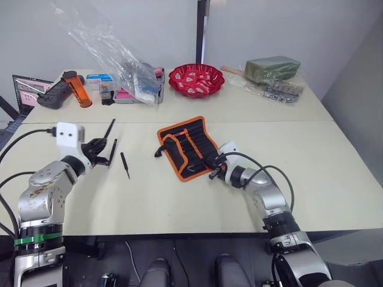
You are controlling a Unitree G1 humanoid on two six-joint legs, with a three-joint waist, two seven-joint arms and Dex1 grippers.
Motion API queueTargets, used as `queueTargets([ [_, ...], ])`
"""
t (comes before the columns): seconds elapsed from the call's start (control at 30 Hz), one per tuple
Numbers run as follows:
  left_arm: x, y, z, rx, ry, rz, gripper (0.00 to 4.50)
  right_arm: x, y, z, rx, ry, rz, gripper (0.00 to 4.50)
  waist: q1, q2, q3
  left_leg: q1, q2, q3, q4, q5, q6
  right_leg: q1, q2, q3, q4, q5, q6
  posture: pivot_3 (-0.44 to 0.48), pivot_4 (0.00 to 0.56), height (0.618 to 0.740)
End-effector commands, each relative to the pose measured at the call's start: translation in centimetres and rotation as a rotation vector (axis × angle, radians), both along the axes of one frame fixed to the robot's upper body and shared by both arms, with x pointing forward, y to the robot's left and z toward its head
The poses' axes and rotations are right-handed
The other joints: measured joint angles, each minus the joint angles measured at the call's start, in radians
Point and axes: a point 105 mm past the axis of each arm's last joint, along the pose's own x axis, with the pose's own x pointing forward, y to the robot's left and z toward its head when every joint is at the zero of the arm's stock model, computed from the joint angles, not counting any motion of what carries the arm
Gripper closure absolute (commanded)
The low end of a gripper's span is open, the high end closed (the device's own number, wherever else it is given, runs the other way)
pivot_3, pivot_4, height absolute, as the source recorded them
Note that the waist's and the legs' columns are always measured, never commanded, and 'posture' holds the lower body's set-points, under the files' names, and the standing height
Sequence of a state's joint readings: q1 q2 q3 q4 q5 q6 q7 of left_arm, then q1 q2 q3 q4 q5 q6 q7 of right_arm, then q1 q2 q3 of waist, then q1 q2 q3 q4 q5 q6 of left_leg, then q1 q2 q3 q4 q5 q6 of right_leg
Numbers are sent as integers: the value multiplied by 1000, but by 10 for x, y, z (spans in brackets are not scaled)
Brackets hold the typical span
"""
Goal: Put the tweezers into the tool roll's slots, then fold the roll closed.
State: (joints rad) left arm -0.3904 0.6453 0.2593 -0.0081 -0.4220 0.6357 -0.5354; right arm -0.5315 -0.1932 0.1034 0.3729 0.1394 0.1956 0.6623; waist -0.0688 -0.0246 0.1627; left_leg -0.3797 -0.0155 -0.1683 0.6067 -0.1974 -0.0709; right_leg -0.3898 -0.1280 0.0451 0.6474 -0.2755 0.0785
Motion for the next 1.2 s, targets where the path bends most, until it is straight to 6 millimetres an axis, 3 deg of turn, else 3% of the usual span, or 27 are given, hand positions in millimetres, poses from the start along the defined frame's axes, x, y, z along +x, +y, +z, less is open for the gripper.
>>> queueTargets([
  [0.03, -2, -37, 14, 98, 68, -227, 4447, 3, -4, -9, 17, 30, -39, 4500, -1, 0, 0, 0, 0, 0, 0, 0, 0, 0, 0, 0, 0, 0, 0, 0, 150, 740],
  [0.27, -2, -95, 42, 169, 145, -514, 4447, 3, -9, -17, 14, 44, -68, 4500, 0, 0, 0, 1, 0, -1, 1, 0, 0, 1, 0, 0, 0, -2, 3, 0, 150, 740],
  [0.37, 5, -109, 50, 206, 160, -559, 4447, 3, -8, -18, 15, 43, -73, 4500, -1, 0, 0, 1, 0, 0, 1, 0, 0, 2, 0, 0, 0, -4, 6, 0, 150, 740],
  [0.47, 11, -127, 45, 291, 229, -629, 4447, 2, -8, -19, 20, 43, -81, 4500, -1, 0, 0, 1, 0, 0, 1, 0, 0, 2, 0, 0, 0, -4, 7, 0, 150, 740],
  [0.77, 30, -134, 15, 423, 365, -640, 4447, 2, -14, -19, 24, 37, -109, 4500, 0, 0, 0, 0, 0, 0, 1, 0, 0, 1, 0, 0, 0, -4, 7, 0, 150, 740],
  [1.2, 41, -141, 11, 410, 374, -640, 4447, 2, -14, -17, 29, 28, -115, 4500, 1, 0, 0, 0, 0, 0, 1, 0, 0, 1, 0, 0, 0, -4, 7, 0, 150, 740],
])
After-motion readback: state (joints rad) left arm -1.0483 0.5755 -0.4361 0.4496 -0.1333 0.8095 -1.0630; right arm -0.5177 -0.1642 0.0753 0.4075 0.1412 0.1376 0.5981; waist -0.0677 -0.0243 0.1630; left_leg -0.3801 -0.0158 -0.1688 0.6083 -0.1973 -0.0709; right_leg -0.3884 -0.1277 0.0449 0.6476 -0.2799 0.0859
